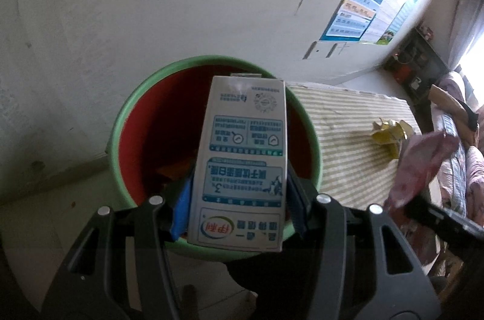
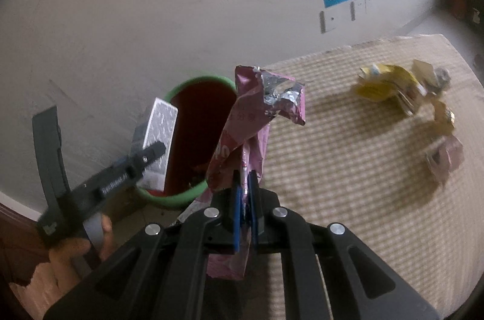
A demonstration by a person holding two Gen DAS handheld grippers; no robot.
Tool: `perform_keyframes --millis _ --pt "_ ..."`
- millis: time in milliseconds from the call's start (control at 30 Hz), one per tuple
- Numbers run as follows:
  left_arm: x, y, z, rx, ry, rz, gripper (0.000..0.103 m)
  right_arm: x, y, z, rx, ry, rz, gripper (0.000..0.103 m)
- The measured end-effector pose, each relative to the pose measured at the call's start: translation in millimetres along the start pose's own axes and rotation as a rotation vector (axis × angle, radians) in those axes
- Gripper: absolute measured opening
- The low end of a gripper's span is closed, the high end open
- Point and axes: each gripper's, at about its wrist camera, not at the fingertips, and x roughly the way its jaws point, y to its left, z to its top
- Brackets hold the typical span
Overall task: Collect trash
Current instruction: 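Open both grippers over the bucket to drop carton and pink wrapper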
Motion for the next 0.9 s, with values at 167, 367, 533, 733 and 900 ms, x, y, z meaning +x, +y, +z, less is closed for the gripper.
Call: perform_keyframes --millis 167,367,533,733,900 --pt "3 13 2 -0.015 0.005 0.015 0.051 18 11 19 -0.014 0.008 0.020 0.007" --pt "8 25 7 -0.034 0.008 0.041 0.051 40 29 35 -0.039 0.027 0.045 0.008" --pt "10 34 10 -0.053 0.008 0.075 0.053 52 44 42 -0.076 0.035 0.074 0.008" --pt "14 36 8 -0.076 0.014 0.070 0.083 45 31 37 -0.042 0.003 0.068 0.038" --pt "18 25 8 -0.056 0.022 0.070 0.083 23 -19 26 0.024 -0.029 -0.024 0.042"
